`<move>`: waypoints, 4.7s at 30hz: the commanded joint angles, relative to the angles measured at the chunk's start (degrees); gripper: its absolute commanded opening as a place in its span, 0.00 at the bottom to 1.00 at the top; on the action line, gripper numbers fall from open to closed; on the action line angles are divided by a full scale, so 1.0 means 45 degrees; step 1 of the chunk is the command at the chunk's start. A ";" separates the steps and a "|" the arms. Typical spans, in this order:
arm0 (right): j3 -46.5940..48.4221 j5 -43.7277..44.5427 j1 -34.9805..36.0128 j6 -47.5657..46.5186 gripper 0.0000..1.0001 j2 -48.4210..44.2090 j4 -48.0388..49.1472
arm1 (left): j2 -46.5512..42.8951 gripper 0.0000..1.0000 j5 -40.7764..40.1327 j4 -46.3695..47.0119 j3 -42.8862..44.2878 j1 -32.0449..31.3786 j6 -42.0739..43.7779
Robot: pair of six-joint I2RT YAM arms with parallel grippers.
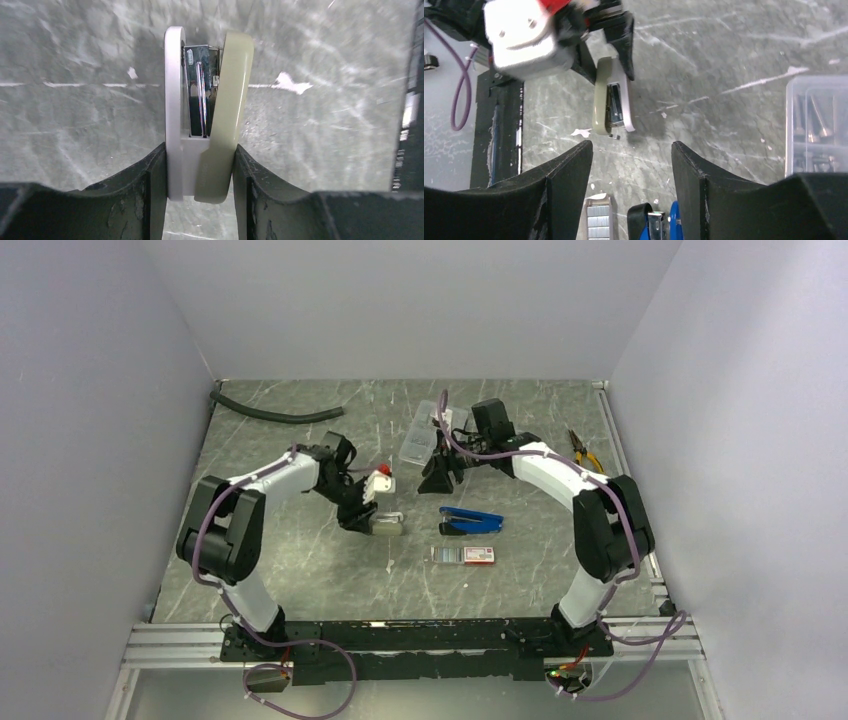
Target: Load the staples into the stapler
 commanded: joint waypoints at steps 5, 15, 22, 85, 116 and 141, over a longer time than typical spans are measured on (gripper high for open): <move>-0.0598 -0.2167 0.0029 0.0321 0.75 -0.1179 0.1344 | 0.0872 0.36 0.4701 -0.5256 0.3693 0.0377 -0.0079; -0.0792 -0.2266 0.0001 0.0686 0.95 -0.1767 0.1187 | 0.2966 0.33 0.7325 -0.9807 0.6995 0.0377 0.1191; -0.0821 -0.2409 0.0081 0.1108 0.95 -0.1573 0.1119 | 0.2996 0.33 0.7110 -0.8645 0.6847 0.0378 -0.0232; -0.1439 0.0446 0.0390 0.3604 0.84 -0.0364 0.2530 | 0.7077 0.29 0.4524 -1.0833 0.7711 0.3150 -0.0696; -0.1477 0.4014 -0.0241 -0.3597 0.85 -0.1616 -0.2930 | 0.7925 0.97 0.1116 -0.9077 0.9412 0.3986 -0.3997; -0.3133 0.5201 -0.0355 -0.3437 0.85 -0.3715 -0.2933 | -0.1752 0.97 -0.3856 0.3108 -0.0806 -0.1326 -0.2715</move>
